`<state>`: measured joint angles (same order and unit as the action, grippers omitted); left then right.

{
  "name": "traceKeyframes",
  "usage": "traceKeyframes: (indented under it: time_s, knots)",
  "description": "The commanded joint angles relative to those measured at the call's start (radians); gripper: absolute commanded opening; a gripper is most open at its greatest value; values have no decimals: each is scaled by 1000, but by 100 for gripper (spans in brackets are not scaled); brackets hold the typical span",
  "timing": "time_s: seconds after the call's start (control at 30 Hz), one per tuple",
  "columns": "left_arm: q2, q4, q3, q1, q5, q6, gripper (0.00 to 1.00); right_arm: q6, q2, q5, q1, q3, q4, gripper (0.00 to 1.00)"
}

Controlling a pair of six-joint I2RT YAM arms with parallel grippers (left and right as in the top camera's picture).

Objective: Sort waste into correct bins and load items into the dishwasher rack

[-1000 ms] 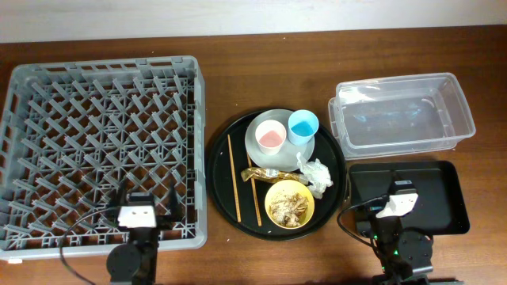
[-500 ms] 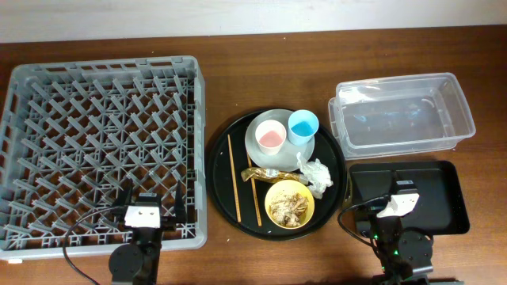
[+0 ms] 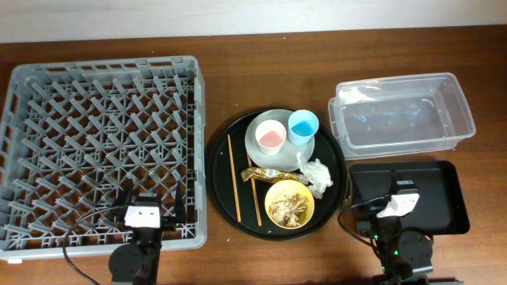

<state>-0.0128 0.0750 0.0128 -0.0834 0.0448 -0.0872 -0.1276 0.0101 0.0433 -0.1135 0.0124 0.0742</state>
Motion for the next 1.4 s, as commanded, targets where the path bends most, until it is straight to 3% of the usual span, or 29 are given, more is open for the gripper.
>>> traceKeyframes:
  time_s: [0.0,0.23,0.37,0.53,0.67,0.8,1.07,1.23,1.33,1.37]
  knots:
    - [5,-34,-3,-4,3,-16,99,-3,-6,21,3,-7,-4,99]
    - [5,-27,-3,-2,-9,-19,99,-3,-6,11,3,-7,3,99]
    - [5,-73,39,-2,-204,33,100,-3,-6,7,3,-6,-12,99]
    - [-29,125,303,-1,-240,39,99,-3,-1,-63,3,78,-9,99]
    - [-180,248,619,-1,-242,-10,99,10,67,-59,3,312,147,98]
    - [-432,415,959,-1,-308,-50,99,20,282,-59,3,640,306,99]
    - [-1133,1149,1833,-2,-368,-50,100,71,1054,-71,3,1563,1021,99]
    - [-1398,1295,2107,-2,-366,-50,99,68,1465,-287,3,2062,1301,99]
    - [-1487,1278,2122,-2,-363,-50,99,68,1618,-415,3,2190,1397,99]
    - [-1514,1289,2122,-2,-364,-48,99,56,1654,-460,2,2190,1403,90]
